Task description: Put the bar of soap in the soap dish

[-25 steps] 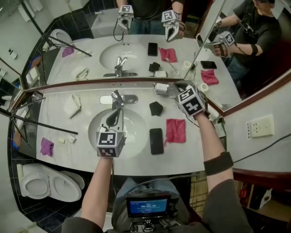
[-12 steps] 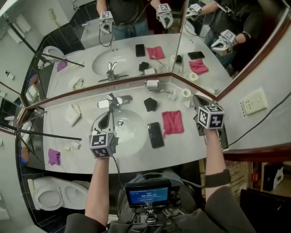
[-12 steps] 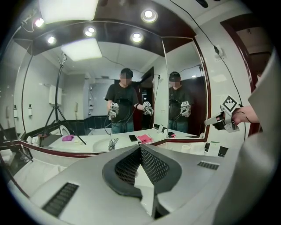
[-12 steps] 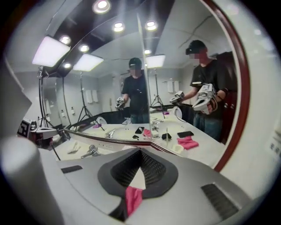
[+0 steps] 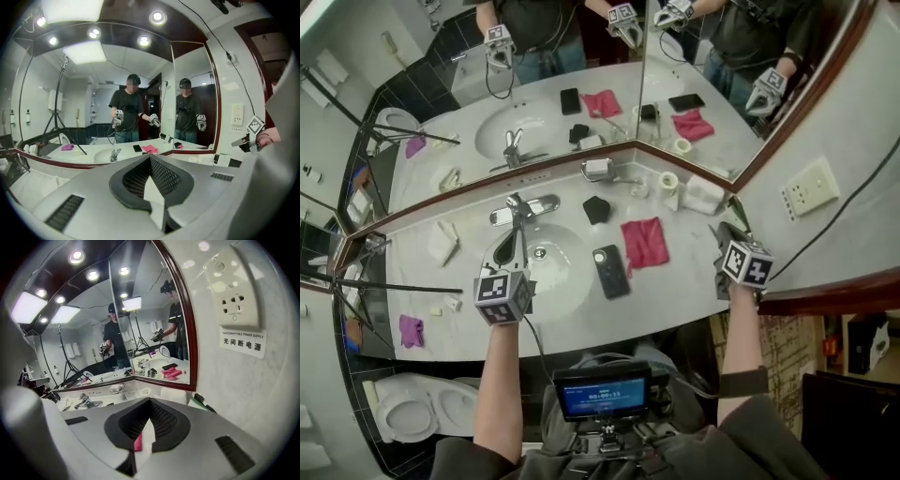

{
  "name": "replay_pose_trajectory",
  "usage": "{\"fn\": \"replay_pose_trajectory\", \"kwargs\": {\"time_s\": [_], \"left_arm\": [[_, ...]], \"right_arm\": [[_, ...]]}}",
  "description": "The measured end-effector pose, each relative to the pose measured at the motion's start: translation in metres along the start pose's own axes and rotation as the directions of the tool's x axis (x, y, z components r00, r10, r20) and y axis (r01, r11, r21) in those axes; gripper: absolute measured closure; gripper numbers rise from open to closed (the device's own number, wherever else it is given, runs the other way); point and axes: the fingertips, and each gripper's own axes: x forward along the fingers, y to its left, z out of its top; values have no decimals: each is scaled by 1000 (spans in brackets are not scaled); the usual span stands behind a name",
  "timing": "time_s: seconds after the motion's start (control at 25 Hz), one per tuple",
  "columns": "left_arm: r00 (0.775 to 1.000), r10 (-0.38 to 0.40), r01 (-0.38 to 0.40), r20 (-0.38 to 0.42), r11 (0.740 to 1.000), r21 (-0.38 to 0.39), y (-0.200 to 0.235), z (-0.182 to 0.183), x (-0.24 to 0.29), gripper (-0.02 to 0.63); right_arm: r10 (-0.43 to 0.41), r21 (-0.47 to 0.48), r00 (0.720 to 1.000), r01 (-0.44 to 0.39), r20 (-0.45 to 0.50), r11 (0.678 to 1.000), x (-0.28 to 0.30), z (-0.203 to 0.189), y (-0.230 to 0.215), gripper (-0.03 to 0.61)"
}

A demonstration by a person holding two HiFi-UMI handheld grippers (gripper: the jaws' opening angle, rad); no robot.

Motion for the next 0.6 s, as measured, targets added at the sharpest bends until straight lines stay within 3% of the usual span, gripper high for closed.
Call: {"fn": "replay_pose_trajectory", "kwargs": {"time_s": [0.6], "left_arm": [[1000, -11, 10, 8, 998, 66, -30, 13, 12, 614]], "right_arm": [[21, 32, 1000, -21, -16, 999, -6, -20, -14, 560]]}}
